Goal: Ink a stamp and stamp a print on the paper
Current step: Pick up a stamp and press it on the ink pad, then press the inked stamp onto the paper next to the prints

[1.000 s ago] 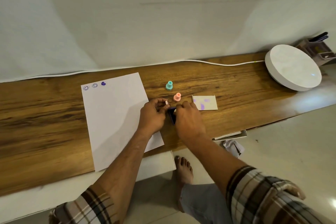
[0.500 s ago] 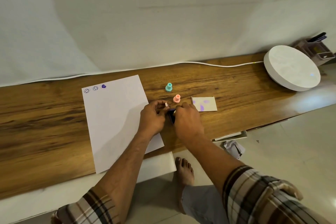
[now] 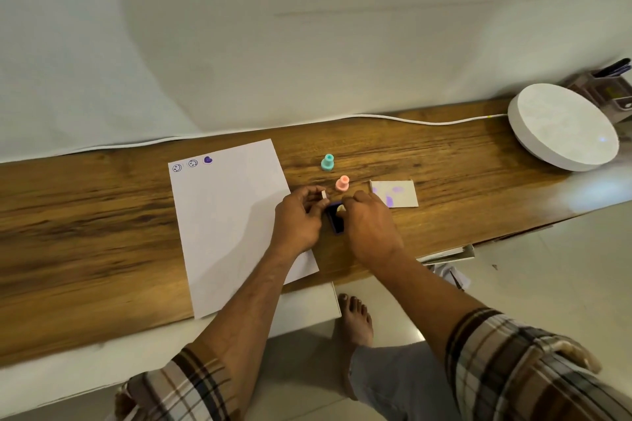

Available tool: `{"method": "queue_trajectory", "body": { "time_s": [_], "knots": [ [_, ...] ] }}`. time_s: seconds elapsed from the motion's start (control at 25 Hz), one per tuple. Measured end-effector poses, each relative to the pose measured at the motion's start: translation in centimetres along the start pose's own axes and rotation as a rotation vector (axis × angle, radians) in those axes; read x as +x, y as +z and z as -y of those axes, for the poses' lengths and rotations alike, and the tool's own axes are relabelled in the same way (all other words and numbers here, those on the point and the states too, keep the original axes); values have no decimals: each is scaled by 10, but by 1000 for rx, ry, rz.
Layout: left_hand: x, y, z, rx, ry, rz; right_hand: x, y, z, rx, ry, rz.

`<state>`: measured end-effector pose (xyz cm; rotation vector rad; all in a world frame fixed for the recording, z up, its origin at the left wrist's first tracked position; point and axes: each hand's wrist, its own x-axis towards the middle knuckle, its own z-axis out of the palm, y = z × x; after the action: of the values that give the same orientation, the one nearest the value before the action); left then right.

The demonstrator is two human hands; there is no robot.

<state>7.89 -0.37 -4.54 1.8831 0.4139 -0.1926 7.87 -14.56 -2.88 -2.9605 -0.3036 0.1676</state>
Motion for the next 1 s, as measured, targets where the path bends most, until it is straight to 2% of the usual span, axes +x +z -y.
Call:
{"method": "queue_trajectory", "body": {
  "time_s": [0.08, 0.24, 0.36, 0.44, 0.56, 0.68, 1.0],
  "knots": [
    [-9, -7, -3, -28, 63, -80, -5, -5, -7, 81, 58, 9],
    [-6, -74, 12, -56, 213, -316, -18, -10, 19, 451, 273, -172],
    [-6, -121, 41, -114, 110, -383, -13, -14, 66, 814, 355, -253],
    [-14, -134, 57, -147, 44, -364, -2, -15, 97, 957, 269, -256],
    [-36, -122, 72, -116, 24, -286, 22, -9, 131, 1008, 139, -295],
    [-54, -109, 72, -116, 34, -235, 45, 1, 150, 1051, 125, -262],
    [-40, -123, 83, -163, 106, -323, 59, 49, 147, 1038, 216, -212]
  ]
}}
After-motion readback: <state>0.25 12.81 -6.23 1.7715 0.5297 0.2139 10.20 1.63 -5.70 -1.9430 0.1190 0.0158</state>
